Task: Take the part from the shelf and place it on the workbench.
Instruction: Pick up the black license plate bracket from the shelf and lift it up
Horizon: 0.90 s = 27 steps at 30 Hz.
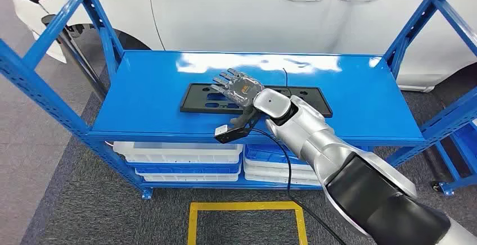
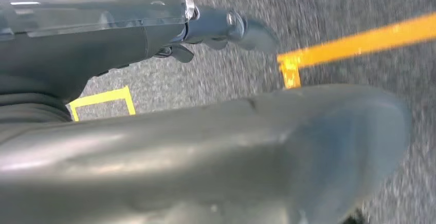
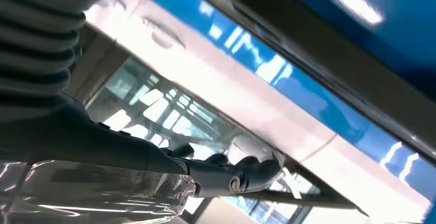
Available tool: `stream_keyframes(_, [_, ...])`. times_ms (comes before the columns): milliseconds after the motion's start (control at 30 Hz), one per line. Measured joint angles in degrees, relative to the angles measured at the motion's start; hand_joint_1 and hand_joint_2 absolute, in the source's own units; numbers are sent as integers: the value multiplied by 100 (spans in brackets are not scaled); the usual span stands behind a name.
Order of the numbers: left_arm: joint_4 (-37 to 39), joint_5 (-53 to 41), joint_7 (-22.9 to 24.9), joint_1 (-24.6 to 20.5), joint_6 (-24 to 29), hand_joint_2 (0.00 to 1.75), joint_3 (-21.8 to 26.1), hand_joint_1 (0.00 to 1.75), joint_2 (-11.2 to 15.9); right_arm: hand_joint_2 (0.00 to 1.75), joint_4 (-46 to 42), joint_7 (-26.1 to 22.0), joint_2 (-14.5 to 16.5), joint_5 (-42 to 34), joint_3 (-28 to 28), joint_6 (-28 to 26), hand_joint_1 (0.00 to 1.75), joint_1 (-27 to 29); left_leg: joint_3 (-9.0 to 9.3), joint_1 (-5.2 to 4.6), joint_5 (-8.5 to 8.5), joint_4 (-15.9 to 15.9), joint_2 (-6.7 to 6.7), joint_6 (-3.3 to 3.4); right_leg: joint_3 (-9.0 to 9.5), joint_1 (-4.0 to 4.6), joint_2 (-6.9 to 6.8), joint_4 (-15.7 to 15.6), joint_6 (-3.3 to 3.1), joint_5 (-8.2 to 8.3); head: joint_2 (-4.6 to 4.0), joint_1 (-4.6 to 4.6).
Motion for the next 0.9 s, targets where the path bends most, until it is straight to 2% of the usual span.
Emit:
stream_keyframes(67, [0,10,-11,0,-8,0,1,0,0,175,16,11,-5,-34,-27,-1,0,33,10,-2,-37,26,1,-29,70,-32,1,-42,-17,2,0,-1])
stream_keyframes(133, [0,21,-32,-1,-18,0,1,0,0,175,45,43,-12,-101,-78,-2,0,90,-103,10,-220,314,4,-79,173,-74,-1,-98,-49,-3,0,-1])
stream_keyframes(233, [0,21,-42,9,-25,0,1,0,1,175,90,135,-17,-194,-166,-2,0,230,-646,56,-639,1303,7,-152,213,-83,-1,-102,-72,-31,0,-1])
stream_keyframes(267, [0,21,-43,19,-26,0,1,0,2,175,109,172,-21,-231,-204,-2,0,296,-776,69,-662,1479,7,-177,215,-87,3,-92,-69,-43,0,-1])
stream_keyframes(300, [0,20,-43,28,-26,0,2,0,4,175,127,204,-28,-277,-249,-1,0,355,-809,78,-577,1451,8,-196,215,-94,8,-74,-58,-59,0,-1])
stream_keyframes(333, [0,20,-44,34,-26,0,2,0,7,175,144,228,-35,-338,-300,2,0,399,-735,88,-393,1212,9,-207,215,-104,15,-49,-42,-79,0,-1])
stream_keyframes(367, [0,19,-46,35,-24,0,2,0,9,175,158,242,-42,-410,-358,8,0,424,-588,98,-156,833,9,-217,214,-115,21,-17,-20,-103,0,-1])
stream_keyframes(400, [0,19,-48,33,-23,0,2,0,10,175,171,248,-50,-489,-427,18,0,436,-445,97,-11,472,9,-214,210,-119,26,18,6,-125,0,-1])
stream_keyframes(433, [0,19,-51,30,-22,0,2,0,11,175,183,246,-62,-568,-505,35,0,442,-340,89,55,213,9,-188,195,-118,32,47,33,-142,0,-1])
stream_keyframes(467, [0,19,-54,31,-20,0,2,0,11,175,196,244,-76,-648,-599,60,0,453,-288,78,84,79,6,-149,180,-114,35,71,67,-156,0,-1])
stream_keyframes(500, [0,17,-57,36,-19,0,2,0,13,175,209,243,-91,-720,-699,82,0,471,-282,63,53,59,4,-103,168,-109,37,81,101,-162,0,-1])
stream_keyframes(600, [0,14,-60,47,-14,0,3,0,15,175,240,262,-147,-857,-1009,124,0,531,-265,71,149,27,7,24,129,-127,31,172,205,-246,0,-2])
stream_keyframes(633, [0,14,-60,41,-12,0,3,0,16,175,249,286,-168,-878,-1100,128,0,542,-260,77,167,10,12,54,57,-136,27,337,235,-361,0,-2])
stream_keyframes(667, [0,14,-60,36,-10,0,3,0,16,175,258,330,-191,-889,-1182,128,0,557,-257,78,175,2,16,71,-72,-147,22,628,263,-534,0,-1])
stream_keyframes(733, [0,14,-61,33,-8,0,3,0,17,175,277,454,-226,-898,-1308,121,0,621,-258,73,172,4,18,91,-417,-156,18,1375,304,-870,0,-1])
stream_keyframes(767, [0,13,-62,35,-9,0,3,0,17,175,290,537,-243,-893,-1361,118,0,666,-258,71,169,6,17,94,-538,-162,18,1626,315,-933,0,-1])
stream_keyframes(800, [0,10,-67,38,-9,0,3,0,17,175,302,627,-257,-884,-1412,116,0,701,-257,71,166,9,14,95,-563,-166,17,1669,316,-888,0,-1])
stream_keyframes(833, [0,6,-74,38,-9,0,3,0,17,175,311,715,-269,-872,-1463,114,15,720,-253,71,162,12,11,92,-473,-169,16,1478,308,-744,0,-1])
stream_keyframes(900, [0,-1,-95,33,-9,0,3,0,16,175,321,871,-297,-848,-1579,99,79,713,-243,63,147,21,7,69,-88,-159,13,696,261,-384,0,-1])
